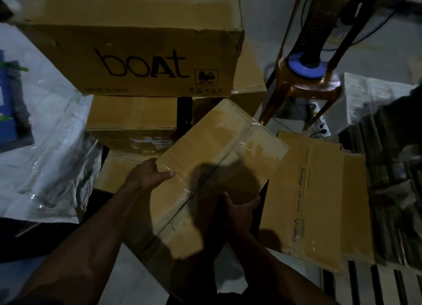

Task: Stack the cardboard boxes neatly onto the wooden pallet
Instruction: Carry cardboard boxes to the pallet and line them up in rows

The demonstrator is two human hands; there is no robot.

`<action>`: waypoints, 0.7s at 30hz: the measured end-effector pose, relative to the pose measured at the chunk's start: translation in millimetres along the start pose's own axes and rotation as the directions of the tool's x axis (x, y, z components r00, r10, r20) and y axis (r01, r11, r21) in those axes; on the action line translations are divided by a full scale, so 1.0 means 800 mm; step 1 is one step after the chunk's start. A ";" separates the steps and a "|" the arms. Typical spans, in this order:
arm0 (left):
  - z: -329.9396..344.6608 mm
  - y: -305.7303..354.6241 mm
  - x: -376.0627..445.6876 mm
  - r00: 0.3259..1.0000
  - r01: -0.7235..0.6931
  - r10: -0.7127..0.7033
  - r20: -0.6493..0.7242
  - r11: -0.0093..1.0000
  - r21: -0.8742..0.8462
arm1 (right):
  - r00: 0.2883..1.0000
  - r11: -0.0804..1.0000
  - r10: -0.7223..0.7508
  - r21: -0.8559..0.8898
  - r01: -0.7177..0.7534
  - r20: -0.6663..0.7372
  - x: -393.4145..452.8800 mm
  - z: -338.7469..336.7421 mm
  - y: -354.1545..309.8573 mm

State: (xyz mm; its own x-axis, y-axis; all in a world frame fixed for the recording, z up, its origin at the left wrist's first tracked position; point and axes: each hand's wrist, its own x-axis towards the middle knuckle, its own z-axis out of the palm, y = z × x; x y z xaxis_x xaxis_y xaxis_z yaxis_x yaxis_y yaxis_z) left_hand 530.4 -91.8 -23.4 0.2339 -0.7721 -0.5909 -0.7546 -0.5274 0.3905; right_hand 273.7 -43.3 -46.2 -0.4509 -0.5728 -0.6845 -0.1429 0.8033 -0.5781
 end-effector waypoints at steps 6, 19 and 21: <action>0.042 0.011 -0.070 0.978 0.049 -0.046 -0.202 0.999 0.009 | 0.992 0.992 -0.114 -0.054 0.116 0.049 0.018 -0.055 0.013; 0.210 0.084 -0.346 0.725 0.390 -0.487 -0.487 0.873 -0.292 | 0.856 0.894 -0.241 -0.239 0.379 0.457 0.021 -0.223 0.047; 0.239 0.095 -0.392 0.648 0.415 -0.566 -0.510 0.824 -0.387 | 0.788 0.827 -0.352 -0.226 0.514 0.506 0.009 -0.245 0.045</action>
State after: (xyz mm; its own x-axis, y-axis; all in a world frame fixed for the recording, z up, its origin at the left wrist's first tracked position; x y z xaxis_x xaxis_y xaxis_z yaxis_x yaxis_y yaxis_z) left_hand 282.7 178.2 56.9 0.8914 -0.3825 -0.2433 -0.2871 -0.8917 0.3500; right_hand 92.2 13.3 14.9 0.1409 -0.8160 -0.5606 -0.5490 0.4067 -0.7301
